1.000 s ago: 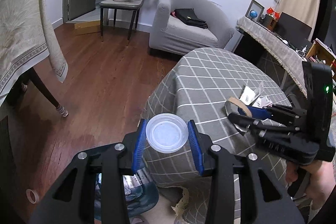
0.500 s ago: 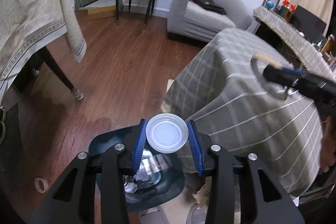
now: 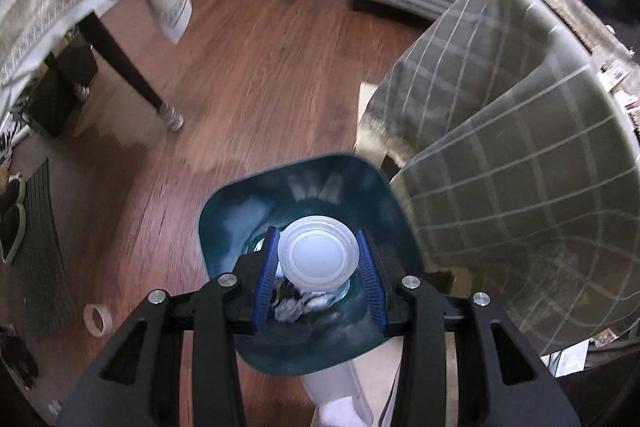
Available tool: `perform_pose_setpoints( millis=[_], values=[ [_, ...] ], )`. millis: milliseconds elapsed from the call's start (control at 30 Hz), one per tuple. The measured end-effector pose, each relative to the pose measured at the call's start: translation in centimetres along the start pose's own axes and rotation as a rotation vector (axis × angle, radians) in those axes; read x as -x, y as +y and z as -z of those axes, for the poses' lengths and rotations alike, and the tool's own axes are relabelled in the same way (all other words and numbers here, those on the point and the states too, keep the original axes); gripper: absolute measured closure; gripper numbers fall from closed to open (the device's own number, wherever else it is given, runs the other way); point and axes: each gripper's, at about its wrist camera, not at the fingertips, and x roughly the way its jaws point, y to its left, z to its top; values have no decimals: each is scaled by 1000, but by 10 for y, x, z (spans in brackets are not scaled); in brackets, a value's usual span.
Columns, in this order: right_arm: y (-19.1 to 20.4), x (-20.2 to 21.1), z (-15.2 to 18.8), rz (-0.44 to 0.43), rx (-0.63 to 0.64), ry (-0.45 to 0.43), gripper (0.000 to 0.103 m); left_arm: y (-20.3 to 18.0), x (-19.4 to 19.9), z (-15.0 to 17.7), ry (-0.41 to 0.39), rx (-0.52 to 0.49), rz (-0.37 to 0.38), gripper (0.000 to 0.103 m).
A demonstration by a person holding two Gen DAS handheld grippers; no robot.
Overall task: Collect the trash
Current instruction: 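Carry the lid to the bin and open the left gripper while the right carries the ring, then open the right gripper over the bin to drop the cardboard ring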
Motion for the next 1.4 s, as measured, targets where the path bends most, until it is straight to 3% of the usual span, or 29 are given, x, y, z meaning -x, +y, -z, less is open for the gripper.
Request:
perform_pose_setpoints(
  millis=[267,333,533,933,1400],
  values=[
    [18,-19,-6,-19,25,34,85,14,-25,17,89,14,5,60],
    [22,-26,-6,-23,25,54,85,16,-30,20,105,12,6,48],
    [36,-47,-1,-28,34,104,85,24,-30,25,112,1,-18,48],
    [54,-95,17,-8,84,236,85,61,9,13,-5,83,-27,50],
    [68,-149,64,57,198,429,85,83,66,-7,-180,163,26,69]
  ],
)
